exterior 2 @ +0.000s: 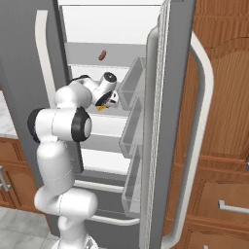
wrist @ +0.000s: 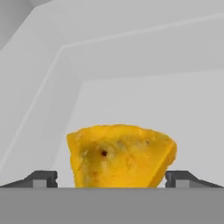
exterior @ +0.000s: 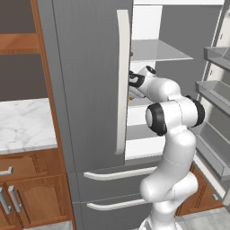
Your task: Retrieve the sausage and cheese from the fridge and place them on the cutting board on the counter.
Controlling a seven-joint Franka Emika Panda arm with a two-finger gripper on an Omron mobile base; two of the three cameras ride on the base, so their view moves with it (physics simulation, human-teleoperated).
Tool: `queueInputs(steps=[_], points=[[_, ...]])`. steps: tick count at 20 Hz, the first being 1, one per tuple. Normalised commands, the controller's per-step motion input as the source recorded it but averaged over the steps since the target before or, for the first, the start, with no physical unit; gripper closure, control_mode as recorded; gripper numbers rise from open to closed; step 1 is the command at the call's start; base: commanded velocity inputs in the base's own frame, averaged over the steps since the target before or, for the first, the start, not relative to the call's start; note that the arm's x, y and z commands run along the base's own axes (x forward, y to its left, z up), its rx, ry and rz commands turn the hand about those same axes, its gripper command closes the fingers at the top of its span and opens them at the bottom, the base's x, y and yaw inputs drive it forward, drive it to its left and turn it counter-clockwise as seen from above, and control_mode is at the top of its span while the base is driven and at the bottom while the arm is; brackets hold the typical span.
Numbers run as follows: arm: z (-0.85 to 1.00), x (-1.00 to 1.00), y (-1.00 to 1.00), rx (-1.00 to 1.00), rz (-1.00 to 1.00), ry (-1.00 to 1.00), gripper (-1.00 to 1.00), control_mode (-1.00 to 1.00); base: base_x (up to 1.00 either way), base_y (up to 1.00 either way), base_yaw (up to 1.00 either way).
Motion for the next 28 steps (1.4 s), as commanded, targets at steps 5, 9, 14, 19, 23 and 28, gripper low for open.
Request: queueInputs(steps=[5, 9, 14, 19, 23, 28], points=[[-0.14, 0.12, 0.01, 0.0, 0.0, 0.03, 1.0, -1.0, 0.0, 0.0, 0.0], [-0.22, 0.0, 0.0, 0.0, 0.0, 0.05, 1.0, -1.0, 0.0, 0.0, 0.0], [-0.25, -0.01, 0.0, 0.0, 0.0, 0.02, 1.0, -1.0, 0.0, 0.0, 0.0], [-0.18, -0.02, -0.11, 0.0, 0.0, 0.02, 1.0, -1.0, 0.0, 0.0, 0.0], [-0.04, -0.12, -0.23, 0.0, -0.03, 0.0, 1.0, -1.0, 0.0, 0.0, 0.0], [0.0, -0.17, -0.17, 0.0, -0.05, 0.0, 1.0, -1.0, 0.0, 0.0, 0.0]])
